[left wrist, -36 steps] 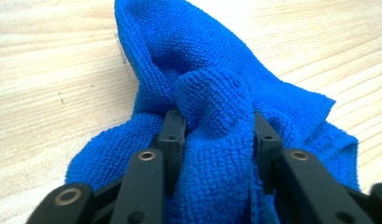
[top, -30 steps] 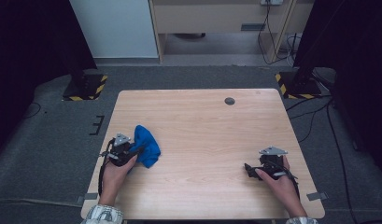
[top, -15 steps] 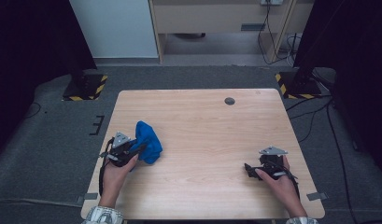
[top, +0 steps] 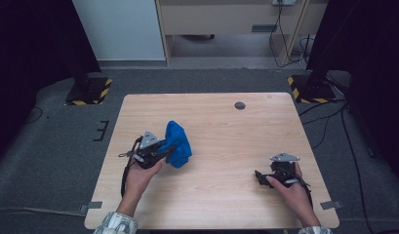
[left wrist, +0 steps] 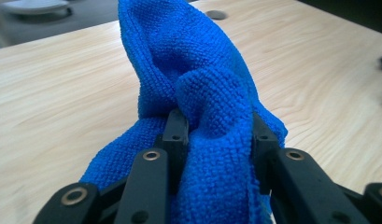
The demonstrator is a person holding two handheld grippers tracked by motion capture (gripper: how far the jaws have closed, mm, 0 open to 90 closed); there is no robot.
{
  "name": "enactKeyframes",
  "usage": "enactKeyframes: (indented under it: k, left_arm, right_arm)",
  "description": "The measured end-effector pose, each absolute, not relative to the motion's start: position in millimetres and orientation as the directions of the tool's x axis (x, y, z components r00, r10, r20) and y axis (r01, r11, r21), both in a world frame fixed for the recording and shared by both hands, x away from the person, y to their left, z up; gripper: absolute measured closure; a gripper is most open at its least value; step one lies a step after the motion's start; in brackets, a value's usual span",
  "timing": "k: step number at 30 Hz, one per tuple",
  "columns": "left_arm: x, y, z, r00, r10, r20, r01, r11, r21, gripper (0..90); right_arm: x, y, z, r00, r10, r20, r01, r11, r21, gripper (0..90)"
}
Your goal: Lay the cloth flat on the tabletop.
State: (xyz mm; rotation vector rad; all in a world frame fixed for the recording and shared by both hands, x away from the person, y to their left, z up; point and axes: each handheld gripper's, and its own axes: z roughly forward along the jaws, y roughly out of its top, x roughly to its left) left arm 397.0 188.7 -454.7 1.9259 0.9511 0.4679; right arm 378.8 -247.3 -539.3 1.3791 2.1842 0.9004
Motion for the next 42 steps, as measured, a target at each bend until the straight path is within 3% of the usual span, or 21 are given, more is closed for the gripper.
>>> enactKeyframes:
  k: [8, 20, 28, 32, 35, 38, 42]
  left_arm:
    - [410.2, 144.0, -452.8, 0.679, 0.728, -0.089, 0.433, -0.301, 0.85, 66.6]
    - [410.0, 89.2, -484.1, 0.735, 0.667, -0.123, 0.469, -0.369, 0.802, 66.4]
    - [407.5, 66.5, -518.1, 0.769, 0.634, -0.076, 0.467, -0.477, 0.745, 63.1]
    - [407.0, 66.3, -528.6, 0.76, 0.646, -0.07, 0.463, -0.463, 0.756, 52.5]
    - [407.6, 68.5, -525.3, 0.745, 0.666, -0.046, 0.455, -0.455, 0.766, 33.7]
    - [404.5, 73.3, -516.5, 0.738, 0.671, -0.072, 0.454, -0.415, 0.788, 21.0]
    - [394.9, 84.3, -497.6, 0.732, 0.678, -0.069, 0.421, -0.37, 0.829, 15.7]
  right_arm:
    - [378.8, -247.1, -539.2, -0.431, 0.902, 0.005, 0.643, 0.304, 0.703, 0.2]
    - [378.9, -247.0, -539.2, -0.431, 0.902, 0.004, 0.643, 0.304, 0.703, 0.2]
    - [379.1, -245.8, -539.1, -0.421, 0.907, 0.008, 0.648, 0.295, 0.702, 0.4]
    - [379.1, -245.4, -539.1, -0.417, 0.909, 0.006, 0.648, 0.293, 0.703, 0.5]
    - [379.3, -245.0, -539.0, -0.411, 0.912, 0.005, 0.649, 0.288, 0.705, 1.9]
    - [379.0, -244.2, -538.2, -0.418, 0.908, 0.002, 0.635, 0.291, 0.715, 9.1]
    - [376.4, -236.4, -534.0, -0.464, 0.886, -0.005, 0.606, 0.322, 0.728, 22.8]
